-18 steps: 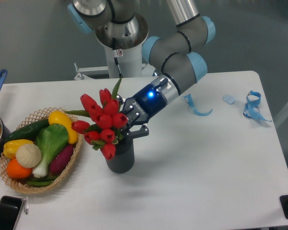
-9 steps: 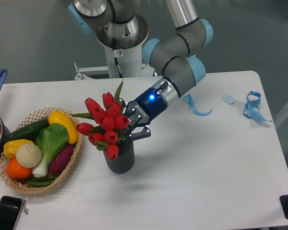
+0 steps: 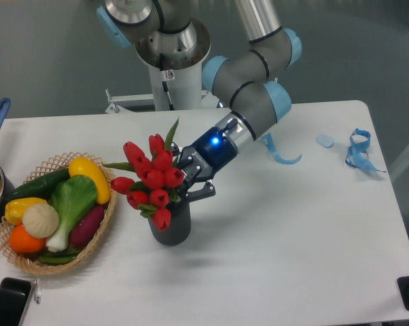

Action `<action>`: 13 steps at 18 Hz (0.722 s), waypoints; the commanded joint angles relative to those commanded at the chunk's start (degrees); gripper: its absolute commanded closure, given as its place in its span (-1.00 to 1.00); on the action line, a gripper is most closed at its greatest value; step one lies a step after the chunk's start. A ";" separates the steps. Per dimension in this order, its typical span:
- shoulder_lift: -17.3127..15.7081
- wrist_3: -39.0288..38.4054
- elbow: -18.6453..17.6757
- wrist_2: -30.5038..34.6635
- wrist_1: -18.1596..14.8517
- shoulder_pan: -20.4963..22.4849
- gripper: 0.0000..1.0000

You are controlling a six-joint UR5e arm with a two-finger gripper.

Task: Insert the flowers into the vase
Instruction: 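Push the tulip stems down into the vase with the gripper, then open the gripper and release the tulips in the vase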

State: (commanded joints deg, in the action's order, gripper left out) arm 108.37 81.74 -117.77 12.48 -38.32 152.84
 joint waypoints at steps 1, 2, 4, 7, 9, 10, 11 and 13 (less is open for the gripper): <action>0.00 0.00 0.00 0.00 0.00 0.00 0.00; 0.00 0.00 0.09 0.00 0.00 0.00 -0.20; -0.09 0.00 0.09 0.00 0.00 0.09 -0.35; -0.17 0.00 0.00 0.00 0.09 0.26 -0.51; -0.35 0.00 0.09 0.09 0.09 0.35 -0.86; -0.44 0.00 0.09 0.09 0.09 0.44 -1.00; -0.79 0.00 -0.09 0.26 0.09 0.53 -1.00; -2.36 0.00 -0.35 3.15 0.09 0.96 -1.00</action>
State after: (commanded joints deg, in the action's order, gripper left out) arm 106.00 81.74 -118.12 15.63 -38.23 153.81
